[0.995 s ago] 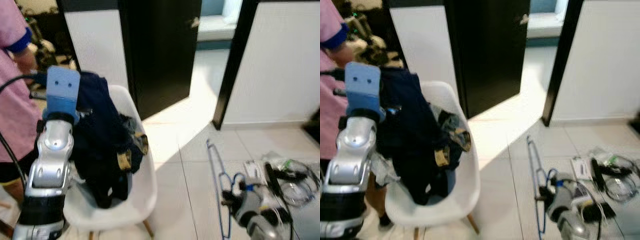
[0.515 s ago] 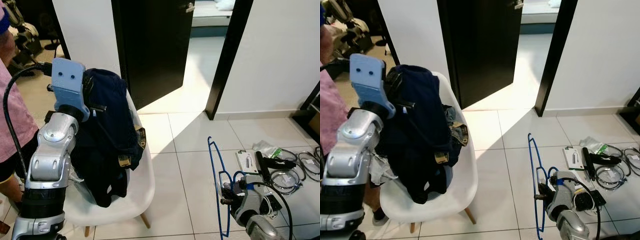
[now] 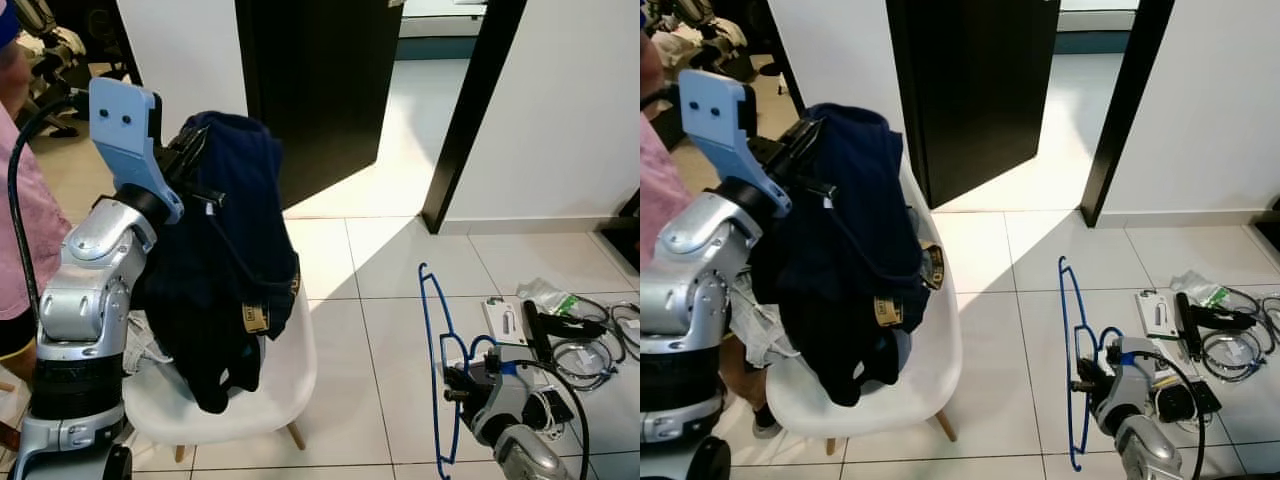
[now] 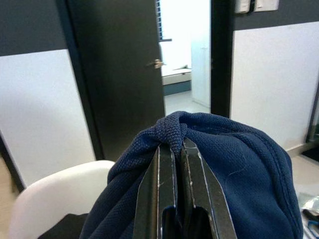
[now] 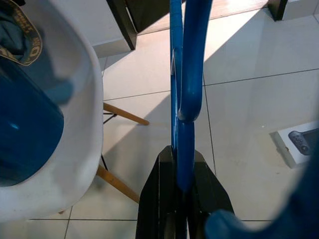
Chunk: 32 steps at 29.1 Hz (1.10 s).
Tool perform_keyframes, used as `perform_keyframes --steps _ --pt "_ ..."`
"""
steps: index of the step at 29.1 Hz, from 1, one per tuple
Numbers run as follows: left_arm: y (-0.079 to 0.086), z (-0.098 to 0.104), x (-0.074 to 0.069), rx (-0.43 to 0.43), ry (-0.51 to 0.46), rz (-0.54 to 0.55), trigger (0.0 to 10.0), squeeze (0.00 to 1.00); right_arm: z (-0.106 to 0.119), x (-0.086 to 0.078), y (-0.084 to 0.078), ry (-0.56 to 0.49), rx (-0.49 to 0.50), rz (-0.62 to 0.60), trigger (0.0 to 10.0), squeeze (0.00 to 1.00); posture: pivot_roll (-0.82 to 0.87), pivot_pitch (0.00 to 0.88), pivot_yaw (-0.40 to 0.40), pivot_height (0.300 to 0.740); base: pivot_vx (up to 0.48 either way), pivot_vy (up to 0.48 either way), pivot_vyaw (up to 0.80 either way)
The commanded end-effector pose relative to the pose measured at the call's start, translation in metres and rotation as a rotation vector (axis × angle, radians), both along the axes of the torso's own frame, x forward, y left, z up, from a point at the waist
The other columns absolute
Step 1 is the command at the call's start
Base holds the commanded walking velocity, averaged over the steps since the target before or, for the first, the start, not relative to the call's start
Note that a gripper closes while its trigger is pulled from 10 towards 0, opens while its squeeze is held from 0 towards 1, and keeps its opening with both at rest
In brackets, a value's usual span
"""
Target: Hang hanger
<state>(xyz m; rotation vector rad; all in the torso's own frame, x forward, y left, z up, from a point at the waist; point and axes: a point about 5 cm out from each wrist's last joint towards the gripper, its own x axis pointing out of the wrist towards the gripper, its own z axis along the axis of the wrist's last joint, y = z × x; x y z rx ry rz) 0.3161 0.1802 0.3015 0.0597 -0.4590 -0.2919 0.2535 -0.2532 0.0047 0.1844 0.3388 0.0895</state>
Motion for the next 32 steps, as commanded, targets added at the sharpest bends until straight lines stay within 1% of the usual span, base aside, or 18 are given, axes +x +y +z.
perform_keyframes --steps 1,4,7,8,9,11,12,14,16,18,20,21,22,25,26,28,31,32 --pt "-0.003 0.002 -0.002 0.0 -0.007 -0.022 10.0 0.0 -0.005 -0.005 0.003 0.02 0.021 0.002 10.0 0.0 0.0 0.055 0.021 0.74 -0.465 0.0 0.0" --pt "-0.007 0.001 -0.002 -0.008 -0.002 -0.04 10.0 0.0 -0.005 -0.005 0.003 0.015 0.029 0.001 10.0 0.0 0.0 0.056 0.022 0.74 -0.43 0.0 0.0" --pt "-0.016 0.0 -0.003 -0.02 0.004 -0.078 10.0 0.0 0.0 -0.001 -0.001 -0.01 0.061 -0.027 10.0 0.0 0.0 0.054 0.025 0.74 -0.429 0.0 0.0" --pt "-0.019 0.0 -0.003 -0.024 0.006 -0.094 10.0 0.0 0.007 0.003 -0.004 -0.038 0.095 -0.049 10.0 0.0 0.0 0.055 0.026 0.74 -0.428 0.0 0.0" --pt "-0.019 0.0 -0.003 -0.024 0.006 -0.094 10.0 0.0 0.007 0.003 -0.004 -0.038 0.095 -0.049 10.0 0.0 0.0 0.055 0.026 0.74 -0.428 0.0 0.0" --pt "-0.021 0.001 -0.002 -0.031 0.009 -0.11 10.0 0.0 0.023 0.016 -0.006 -0.098 0.135 -0.055 10.0 0.0 0.0 0.054 0.028 0.74 -0.414 0.0 -0.4" --pt "-0.021 0.001 -0.002 -0.031 0.009 -0.11 10.0 0.0 0.023 0.016 -0.006 -0.098 0.135 -0.055 10.0 0.0 0.0 0.054 0.028 0.74 -0.401 0.0 -0.8" --pt "-0.023 0.0 0.0 -0.037 0.017 -0.12 10.0 0.0 0.043 0.03 -0.002 -0.171 0.166 -0.018 10.0 0.0 -0.01 0.051 0.031 0.74 -0.386 0.0 -0.8" --pt "-0.023 0.0 0.0 -0.037 0.017 -0.12 10.0 0.0 0.043 0.03 -0.002 -0.171 0.166 -0.018 10.0 0.0 -0.01 0.051 0.031 0.74 -0.371 0.0 -0.8" --pt "-0.027 -0.004 0.001 -0.043 0.03 -0.131 10.0 0.0 0.072 0.044 0.009 -0.268 0.188 0.066 10.0 0.0 -0.02 0.05 0.03 0.74 -0.159 0.0 -0.8" --pt "-0.03 -0.008 0.001 -0.037 0.041 -0.135 10.0 0.0 0.095 0.05 0.021 -0.344 0.202 0.147 10.0 0.0 -0.02 0.05 0.03 0.74 0.0 0.0 -0.8" --pt "-0.03 -0.008 0.001 -0.037 0.041 -0.135 10.0 0.0 0.095 0.05 0.021 -0.344 0.202 0.147 10.0 0.0 -0.02 0.05 0.03 0.74 0.0 0.0 -0.8" --pt "-0.031 -0.011 0.002 -0.028 0.05 -0.129 10.0 0.0 0.105 0.052 0.028 -0.38 0.209 0.19 10.0 0.0 -0.02 0.05 0.031 0.74 0.0 0.0 -0.8" --pt "-0.031 -0.012 0.003 -0.023 0.055 -0.124 10.0 0.0 0.111 0.052 0.032 -0.399 0.213 0.215 10.0 0.0 -0.02 0.05 0.031 0.74 0.0 0.0 -0.8" --pt "-0.032 -0.016 0.004 0.004 0.066 -0.12 10.0 0.0 0.118 0.052 0.037 -0.423 0.227 0.25 10.0 0.0 -0.03 0.049 0.032 0.74 0.0 0.0 -0.74" --pt "-0.033 -0.021 0.005 0.04 0.082 -0.117 10.0 0.0 0.132 0.05 0.047 -0.456 0.245 0.321 10.0 0.0 -0.03 0.044 0.032 0.74 0.0 0.0 0.0" --pt "-0.033 -0.025 0.006 0.062 0.094 -0.112 10.0 0.0 0.138 0.049 0.052 -0.473 0.246 0.358 10.0 0.0 -0.03 0.037 0.033 0.74 0.0 0.0 0.0" --pt "-0.033 -0.03 0.008 0.087 0.103 -0.101 10.0 0.0 0.144 0.048 0.057 -0.485 0.246 0.386 10.0 0.0 -0.04 0.034 0.034 0.74 0.0 0.0 0.0"
